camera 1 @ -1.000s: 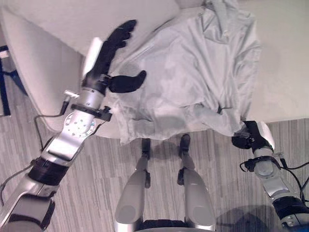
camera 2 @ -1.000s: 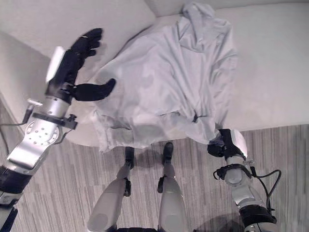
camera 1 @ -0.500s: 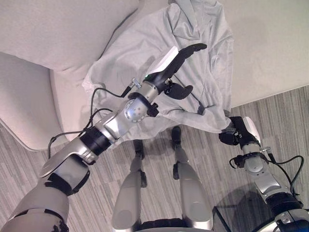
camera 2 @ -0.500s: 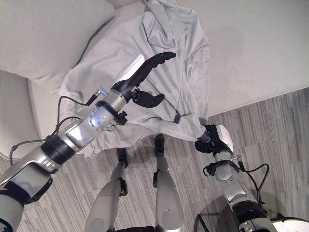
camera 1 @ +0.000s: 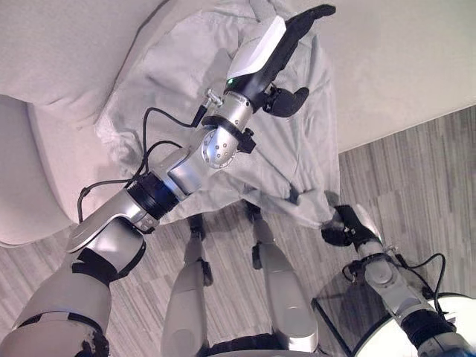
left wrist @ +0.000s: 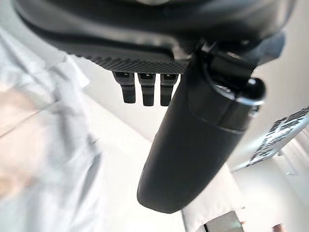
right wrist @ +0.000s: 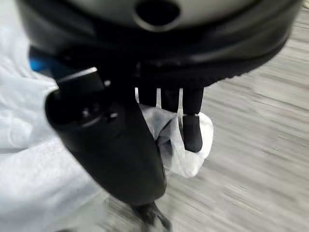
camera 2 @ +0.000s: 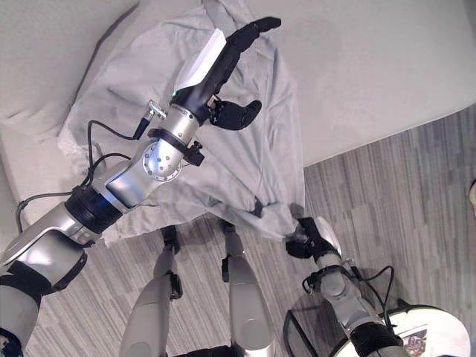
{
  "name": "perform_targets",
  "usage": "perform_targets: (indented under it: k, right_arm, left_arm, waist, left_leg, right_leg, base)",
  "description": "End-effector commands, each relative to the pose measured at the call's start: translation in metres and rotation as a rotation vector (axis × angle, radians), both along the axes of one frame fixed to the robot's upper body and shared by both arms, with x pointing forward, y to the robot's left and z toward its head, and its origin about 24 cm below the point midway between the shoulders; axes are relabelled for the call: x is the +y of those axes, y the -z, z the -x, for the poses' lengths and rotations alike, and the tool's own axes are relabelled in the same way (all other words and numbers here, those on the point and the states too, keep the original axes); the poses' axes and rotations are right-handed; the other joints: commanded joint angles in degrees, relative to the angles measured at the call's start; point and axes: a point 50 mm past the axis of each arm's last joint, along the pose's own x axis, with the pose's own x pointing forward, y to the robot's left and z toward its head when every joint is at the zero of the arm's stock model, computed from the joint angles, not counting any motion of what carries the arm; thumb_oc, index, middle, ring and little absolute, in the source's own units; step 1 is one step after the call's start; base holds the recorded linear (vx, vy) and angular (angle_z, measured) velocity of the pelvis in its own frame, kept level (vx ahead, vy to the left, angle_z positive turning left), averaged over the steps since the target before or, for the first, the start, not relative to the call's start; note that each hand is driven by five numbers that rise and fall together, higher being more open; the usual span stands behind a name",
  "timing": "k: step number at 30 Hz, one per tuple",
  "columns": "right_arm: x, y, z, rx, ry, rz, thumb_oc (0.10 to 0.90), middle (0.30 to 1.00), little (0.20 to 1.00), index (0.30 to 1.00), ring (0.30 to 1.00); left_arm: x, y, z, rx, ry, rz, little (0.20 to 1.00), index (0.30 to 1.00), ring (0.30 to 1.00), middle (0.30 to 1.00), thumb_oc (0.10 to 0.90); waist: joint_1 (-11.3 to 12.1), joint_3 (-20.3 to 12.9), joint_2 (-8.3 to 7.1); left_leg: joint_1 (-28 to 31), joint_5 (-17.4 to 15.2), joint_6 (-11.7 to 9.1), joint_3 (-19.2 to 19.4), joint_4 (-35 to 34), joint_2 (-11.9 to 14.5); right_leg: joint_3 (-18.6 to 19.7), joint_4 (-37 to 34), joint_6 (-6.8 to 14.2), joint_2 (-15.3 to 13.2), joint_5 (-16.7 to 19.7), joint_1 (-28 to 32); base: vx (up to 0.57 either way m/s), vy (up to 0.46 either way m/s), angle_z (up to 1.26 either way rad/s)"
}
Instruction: Hang the clothes on the sofa on the clothes rack.
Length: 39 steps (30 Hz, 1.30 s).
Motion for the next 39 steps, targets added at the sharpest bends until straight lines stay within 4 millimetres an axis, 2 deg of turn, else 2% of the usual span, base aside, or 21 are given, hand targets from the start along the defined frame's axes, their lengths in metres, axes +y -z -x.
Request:
perform_targets:
  k: [1,3,5,8,9,11,14,18,19,23,25,29,34,39]
  right_arm:
    - [-0.018,0.002,0.025,-0.003,0.086,-0.070,0.400,0.300,0.300,0.300,0.300]
    - [-0.017,-0.002,0.024,-0.025,0.081,-0.089,0.400,0.300,0.300,0.300,0.300]
    - [-0.018,-0.016,0.022,-0.087,0.068,-0.109,0.400,0.300,0.300,0.300,0.300]
    - [-0.018,-0.026,0.023,-0.124,0.053,-0.106,0.400,0.300,0.300,0.300,0.300]
    - [-0.020,-0.035,0.022,-0.168,0.047,-0.105,0.400,0.300,0.300,0.300,0.300]
    - [-0.021,-0.043,0.022,-0.203,0.043,-0.117,0.400,0.300,0.300,0.300,0.300]
    - [-0.021,-0.051,0.021,-0.243,0.038,-0.135,0.400,0.300,0.300,0.300,0.300]
    - [-0.017,-0.056,0.020,-0.275,0.014,-0.145,0.400,0.300,0.300,0.300,0.300]
    - [-0.014,-0.057,0.017,-0.278,-0.002,-0.155,0.400,0.300,0.300,0.300,0.300]
    - [-0.008,-0.056,0.018,-0.274,-0.031,-0.170,0.400,0.300,0.300,0.300,0.300]
    - [-0.008,-0.052,0.022,-0.260,-0.035,-0.172,0.400,0.300,0.300,0.300,0.300]
    - [-0.007,-0.042,0.028,-0.215,-0.035,-0.160,0.400,0.300,0.300,0.300,0.300]
    - [-0.009,-0.049,0.024,-0.241,-0.048,-0.160,0.400,0.300,0.300,0.300,0.300]
    - [-0.009,-0.057,0.022,-0.271,-0.057,-0.174,0.400,0.300,0.300,0.300,0.300]
  left_arm:
    - [-0.023,-0.055,0.012,-0.232,0.060,0.004,0.900,0.900,0.900,0.900,0.800]
    - [-0.026,-0.056,0.014,-0.250,0.063,-0.024,0.900,0.900,0.900,0.900,0.800]
    - [-0.029,-0.056,0.013,-0.276,0.052,-0.072,0.900,0.900,0.900,0.900,0.800]
    - [-0.028,-0.051,0.009,-0.260,0.033,-0.085,0.900,0.900,0.900,0.900,0.800]
    - [-0.026,-0.042,0.004,-0.244,0.008,-0.120,0.900,0.900,0.900,0.900,0.800]
    - [-0.023,-0.035,-0.002,-0.234,-0.024,-0.151,0.900,0.900,0.900,0.900,0.800]
    - [-0.020,-0.037,-0.007,-0.267,-0.080,-0.164,0.900,0.900,0.900,0.900,0.800]
    - [-0.020,-0.045,-0.013,-0.317,-0.151,-0.132,0.900,0.900,0.900,0.900,0.800]
    - [-0.023,-0.054,-0.012,-0.388,-0.175,-0.158,0.900,0.900,0.900,0.900,0.800]
    - [-0.024,-0.068,-0.012,-0.480,-0.225,-0.202,0.900,0.900,0.900,0.900,0.800]
    - [-0.020,-0.081,-0.008,-0.530,-0.240,-0.157,0.900,0.900,0.900,0.900,0.800]
    - [-0.008,-0.103,0.001,-0.615,-0.272,-0.040,0.900,0.900,0.900,0.900,0.800]
    - [-0.002,-0.115,-0.001,-0.676,-0.333,-0.099,0.900,0.900,0.900,0.900,0.800]
    - [0.017,-0.120,-0.014,-0.682,-0.446,-0.234,0.900,0.900,0.900,0.900,0.800]
  waist:
    - [-1.31,-0.72,-5.71]
    - [-1.51,-0.72,-6.01]
    - [-2.69,-0.72,-7.07]
    - [-3.35,-0.72,-7.73]
    - [-3.90,-0.72,-8.31]
    - [-4.15,-0.72,-8.55]
    - [-4.67,-0.72,-8.74]
    - [-5.49,-0.72,-8.97]
    - [-5.71,-0.72,-8.89]
    - [-6.19,-0.72,-9.34]
    - [-6.32,-0.72,-9.50]
    - [-5.77,-0.72,-8.84]
    - [-5.58,-0.72,-8.36]
    - [-5.52,-0.72,-8.32]
  left_leg:
    - [-0.80,-4.99,-2.81,-3.72,3.71,4.89]
    - [-1.30,-5.00,-2.90,-3.65,3.82,5.09]
    - [-2.81,-4.99,-3.12,-3.59,4.06,5.59]
    - [-3.90,-5.09,-3.20,-3.48,4.52,5.93]
    - [-4.71,-5.14,-3.31,-3.42,4.72,6.27]
    - [-5.25,-5.23,-3.42,-3.24,4.76,6.53]
    - [-6.30,-5.11,-3.62,-3.30,4.85,6.68]
    - [-7.50,-4.78,-4.03,-3.69,4.72,7.12]
    - [-7.60,-5.05,-4.20,-3.81,4.73,7.52]
    - [-8.00,-5.15,-4.32,-3.56,4.83,7.94]
    - [-8.38,-5.39,-4.40,-3.40,5.21,8.18]
    - [-9.11,-5.43,-4.63,-3.54,5.67,8.26]
    - [-9.62,-5.25,-4.88,-3.94,5.50,8.16]
    - [-10.96,-4.99,-5.13,-4.30,5.73,7.96]
  right_leg:
    - [2.30,0.18,6.98,-4.19,-0.58,0.39]
    - [2.50,0.18,6.91,-3.96,-0.46,-0.26]
    - [2.94,0.18,6.89,-3.35,-0.11,-2.03]
    - [3.37,0.18,6.85,-2.95,0.21,-3.31]
    - [3.53,0.18,6.77,-2.74,0.43,-4.42]
    - [3.67,0.21,6.64,-2.59,0.59,-5.26]
    - [3.73,0.34,6.46,-2.54,0.70,-6.38]
    - [3.19,0.64,6.12,-2.37,0.64,-7.69]
    - [3.20,0.80,6.06,-2.06,0.43,-7.93]
    - [3.32,0.87,6.05,-1.66,0.57,-8.65]
    - [3.44,0.80,6.05,-1.47,0.71,-9.17]
    - [3.15,0.39,6.04,-1.53,0.97,-9.57]
    - [2.49,0.32,5.98,-1.80,0.89,-9.86]
    - [2.00,0.36,5.95,-2.05,1.18,-10.70]
  base:
    - [0.00,-0.056,-0.03]
    - [-0.01,-0.054,-0.07]
    - [-0.01,-0.082,-0.12]
    - [0.00,-0.048,-0.13]
    - [0.00,-0.029,-0.10]
    - [0.00,-0.054,-0.10]
    - [0.00,-0.054,-0.06]
    - [0.00,-0.054,0.00]
    - [-0.01,-0.039,0.02]
    - [0.00,-0.017,0.01]
    - [0.00,0.000,0.00]
    - [0.00,0.000,0.00]
    - [0.00,0.000,0.00]
    - [0.00,0.000,0.00]
